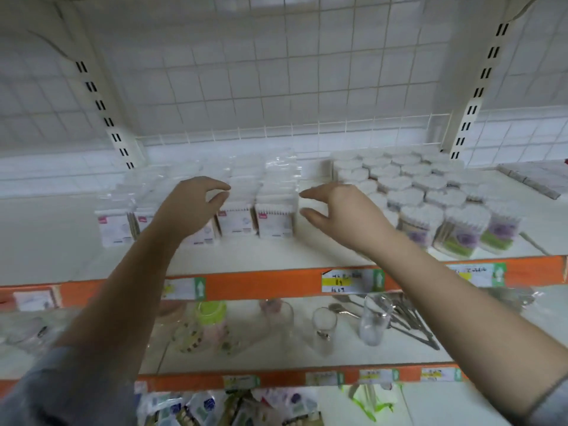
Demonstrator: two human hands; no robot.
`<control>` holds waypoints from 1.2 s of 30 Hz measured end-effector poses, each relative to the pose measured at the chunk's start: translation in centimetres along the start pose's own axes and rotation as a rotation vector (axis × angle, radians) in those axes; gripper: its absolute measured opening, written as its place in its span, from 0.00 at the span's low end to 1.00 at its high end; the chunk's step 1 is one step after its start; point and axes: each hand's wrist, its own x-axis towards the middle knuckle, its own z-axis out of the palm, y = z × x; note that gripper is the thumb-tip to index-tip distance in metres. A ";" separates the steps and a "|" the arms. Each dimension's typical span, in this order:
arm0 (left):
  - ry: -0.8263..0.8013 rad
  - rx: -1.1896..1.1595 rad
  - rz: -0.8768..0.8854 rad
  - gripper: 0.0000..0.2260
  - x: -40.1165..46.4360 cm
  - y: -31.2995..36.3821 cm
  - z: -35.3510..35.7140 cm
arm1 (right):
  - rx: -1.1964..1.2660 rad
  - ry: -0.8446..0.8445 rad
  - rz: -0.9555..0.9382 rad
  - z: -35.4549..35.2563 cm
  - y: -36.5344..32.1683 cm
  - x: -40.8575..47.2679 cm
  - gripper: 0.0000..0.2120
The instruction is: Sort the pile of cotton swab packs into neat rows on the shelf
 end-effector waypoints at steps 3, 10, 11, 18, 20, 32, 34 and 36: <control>-0.004 0.001 0.034 0.11 -0.6 -2.0 -1.0 | 0.194 0.034 0.214 3.0 -2.0 0.7 0.24; 0.029 -0.117 0.063 0.10 -2.0 -4.2 -2.3 | 0.491 0.272 0.547 7.5 -3.0 1.4 0.29; 0.034 -0.126 0.060 0.10 -2.2 -4.4 -2.3 | 0.508 0.265 0.571 7.9 -3.0 1.5 0.28; 0.057 -0.189 0.009 0.10 -2.9 -5.2 -1.7 | 0.512 0.214 0.577 8.8 -2.9 1.5 0.16; 0.050 -0.184 0.007 0.10 -3.0 -5.1 -1.6 | 0.502 0.200 0.569 8.9 -2.7 1.7 0.14; 0.098 -0.147 -0.043 0.11 -3.3 -5.0 -1.5 | 0.424 0.138 0.563 8.3 -2.2 1.3 0.22; 0.094 -0.166 -0.052 0.12 -3.3 -4.9 -1.3 | 0.400 0.144 0.583 8.3 -2.3 0.9 0.24; 0.100 -0.172 -0.038 0.13 -3.6 -4.2 -1.1 | 0.350 0.148 0.574 8.1 -2.7 0.4 0.24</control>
